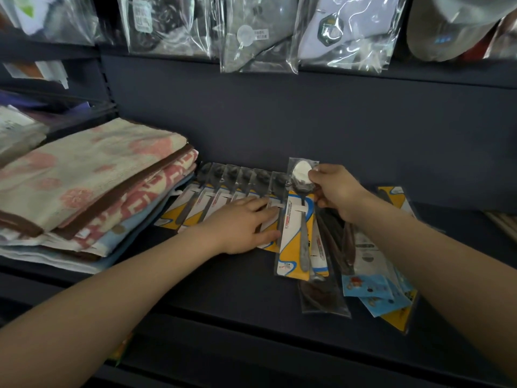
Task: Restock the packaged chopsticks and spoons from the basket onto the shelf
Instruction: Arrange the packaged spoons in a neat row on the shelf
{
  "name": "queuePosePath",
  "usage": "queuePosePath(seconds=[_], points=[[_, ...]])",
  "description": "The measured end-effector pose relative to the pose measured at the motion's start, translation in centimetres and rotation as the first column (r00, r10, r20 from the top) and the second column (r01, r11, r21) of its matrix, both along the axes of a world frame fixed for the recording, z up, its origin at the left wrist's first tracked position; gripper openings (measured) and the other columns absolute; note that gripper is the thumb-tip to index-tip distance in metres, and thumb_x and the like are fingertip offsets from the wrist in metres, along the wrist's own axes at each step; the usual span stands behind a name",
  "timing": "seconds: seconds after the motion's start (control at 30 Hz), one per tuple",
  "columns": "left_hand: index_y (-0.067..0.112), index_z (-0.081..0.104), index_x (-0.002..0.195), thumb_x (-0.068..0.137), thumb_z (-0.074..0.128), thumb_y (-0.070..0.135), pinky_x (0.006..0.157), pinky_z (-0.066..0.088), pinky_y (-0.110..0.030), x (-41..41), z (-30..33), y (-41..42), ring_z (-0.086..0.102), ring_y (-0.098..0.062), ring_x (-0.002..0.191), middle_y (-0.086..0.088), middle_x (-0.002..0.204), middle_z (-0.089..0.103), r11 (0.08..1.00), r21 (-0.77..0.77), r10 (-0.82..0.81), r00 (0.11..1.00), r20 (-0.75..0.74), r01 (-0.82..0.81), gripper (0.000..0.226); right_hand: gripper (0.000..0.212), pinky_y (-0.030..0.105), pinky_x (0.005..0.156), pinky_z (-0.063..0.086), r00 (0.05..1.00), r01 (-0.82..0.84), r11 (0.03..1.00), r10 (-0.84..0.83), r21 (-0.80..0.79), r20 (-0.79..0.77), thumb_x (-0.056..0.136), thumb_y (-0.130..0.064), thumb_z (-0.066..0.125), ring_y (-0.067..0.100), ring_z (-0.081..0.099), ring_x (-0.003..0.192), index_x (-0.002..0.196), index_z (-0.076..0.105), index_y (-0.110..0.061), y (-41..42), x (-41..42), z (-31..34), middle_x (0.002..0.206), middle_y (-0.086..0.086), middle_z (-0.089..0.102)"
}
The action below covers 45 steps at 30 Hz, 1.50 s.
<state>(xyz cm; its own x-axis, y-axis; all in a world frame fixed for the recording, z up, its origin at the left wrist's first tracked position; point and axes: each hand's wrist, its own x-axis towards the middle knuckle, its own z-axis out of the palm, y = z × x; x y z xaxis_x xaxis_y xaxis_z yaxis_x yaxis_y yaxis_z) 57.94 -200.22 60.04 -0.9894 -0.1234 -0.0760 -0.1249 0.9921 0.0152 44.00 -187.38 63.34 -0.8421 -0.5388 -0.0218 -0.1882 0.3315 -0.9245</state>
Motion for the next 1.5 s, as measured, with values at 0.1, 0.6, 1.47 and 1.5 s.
queuePosePath(seconds=[0.1, 0.6, 1.47, 1.5], points=[[0.025, 0.015, 0.147, 0.093, 0.029, 0.051, 0.116, 0.011, -0.032, 0.0, -0.4, -0.3, 0.008, -0.02, 0.145, 0.0, 0.158, 0.007, 1.0, 0.0, 0.01, 0.999, -0.03, -0.01, 0.062, 0.027, 0.026, 0.051, 0.038, 1.0, 0.003, 1.0, -0.002, -0.01, 0.024, 0.098, -0.017, 0.041, 0.015, 0.044, 0.055, 0.072, 0.05, -0.017, 0.1, 0.0, 0.0, 0.066, 0.006, 0.045], [0.032, 0.041, 0.12, 0.079, 0.068, 0.018, 0.065, 0.044, -0.043, 8.3, 1.9, -3.0, 0.053, -0.021, 0.064, -0.015, 0.074, 0.058, 0.716, 0.698, 0.482, 0.745, -0.46, -0.032, 0.051, 0.013, 0.022, 0.065, 0.058, 0.881, -0.473, 0.881, 0.473, -0.016, 0.005, 0.095, -0.013, 0.05, 0.016, 0.063, 0.067, 0.087, 0.058, -0.006, -5.3, 8.2, 2.1, 0.078, 0.007, 0.06], [0.02, 0.051, 0.126, 0.092, 0.048, 0.03, 0.095, 0.044, -0.03, 9.5, 1.2, 1.2, 0.05, -0.013, 0.115, 0.004, 0.126, 0.051, 0.977, 0.195, 0.015, 0.896, -0.444, 0.08, 0.036, 0.06, 0.022, 0.077, 0.042, 0.893, -0.011, 0.874, 0.227, 0.487, -0.388, 0.082, 0.0, 0.064, 0.025, 0.053, 0.116, 0.136, 0.041, -0.007, 2.3, 3.0, 0.4, 0.132, 0.013, 0.053], [0.02, 0.051, 0.126, 0.092, 0.048, 0.03, 0.092, 0.045, -0.028, 9.4, 1.4, 1.7, 0.052, -0.011, 0.111, 0.004, 0.126, 0.052, 0.968, 0.239, 0.044, 0.885, -0.464, 0.077, 0.036, 0.055, 0.017, 0.069, 0.045, 0.91, 0.016, 0.935, 0.133, 0.354, -0.392, 0.082, 0.001, 0.064, 0.024, 0.057, 0.104, 0.133, 0.045, -0.007, 2.6, 2.7, 1.0, 0.123, 0.01, 0.057]])
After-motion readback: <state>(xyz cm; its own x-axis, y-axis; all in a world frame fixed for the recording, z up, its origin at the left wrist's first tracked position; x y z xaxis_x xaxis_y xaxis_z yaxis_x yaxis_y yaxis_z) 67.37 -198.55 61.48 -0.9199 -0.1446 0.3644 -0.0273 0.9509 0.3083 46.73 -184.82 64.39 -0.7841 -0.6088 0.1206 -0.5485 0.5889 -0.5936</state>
